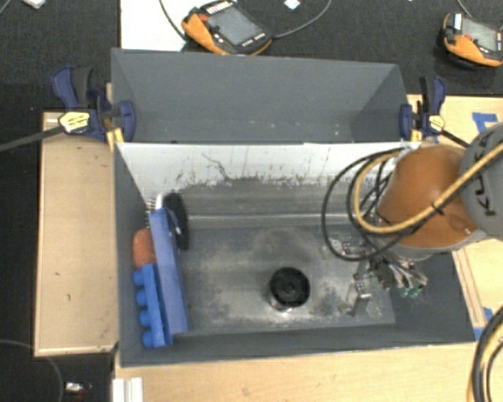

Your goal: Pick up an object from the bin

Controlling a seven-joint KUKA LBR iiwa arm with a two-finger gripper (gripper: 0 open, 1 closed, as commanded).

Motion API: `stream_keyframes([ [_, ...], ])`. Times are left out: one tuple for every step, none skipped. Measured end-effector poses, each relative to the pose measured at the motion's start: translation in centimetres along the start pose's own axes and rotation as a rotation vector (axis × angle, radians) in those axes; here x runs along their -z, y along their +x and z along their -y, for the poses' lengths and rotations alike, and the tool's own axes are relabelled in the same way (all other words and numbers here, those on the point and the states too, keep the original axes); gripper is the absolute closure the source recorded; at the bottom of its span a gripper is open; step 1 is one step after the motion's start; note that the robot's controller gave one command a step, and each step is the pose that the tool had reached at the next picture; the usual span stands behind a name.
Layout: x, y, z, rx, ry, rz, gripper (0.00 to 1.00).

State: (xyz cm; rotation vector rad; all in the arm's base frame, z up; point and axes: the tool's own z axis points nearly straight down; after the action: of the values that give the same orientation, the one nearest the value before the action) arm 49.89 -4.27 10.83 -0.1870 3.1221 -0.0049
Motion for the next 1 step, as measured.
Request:
stream_keyframes([
  [-2.67, -0.45, -2.42, 0.069, 0.001, 0.002, 0.0],
])
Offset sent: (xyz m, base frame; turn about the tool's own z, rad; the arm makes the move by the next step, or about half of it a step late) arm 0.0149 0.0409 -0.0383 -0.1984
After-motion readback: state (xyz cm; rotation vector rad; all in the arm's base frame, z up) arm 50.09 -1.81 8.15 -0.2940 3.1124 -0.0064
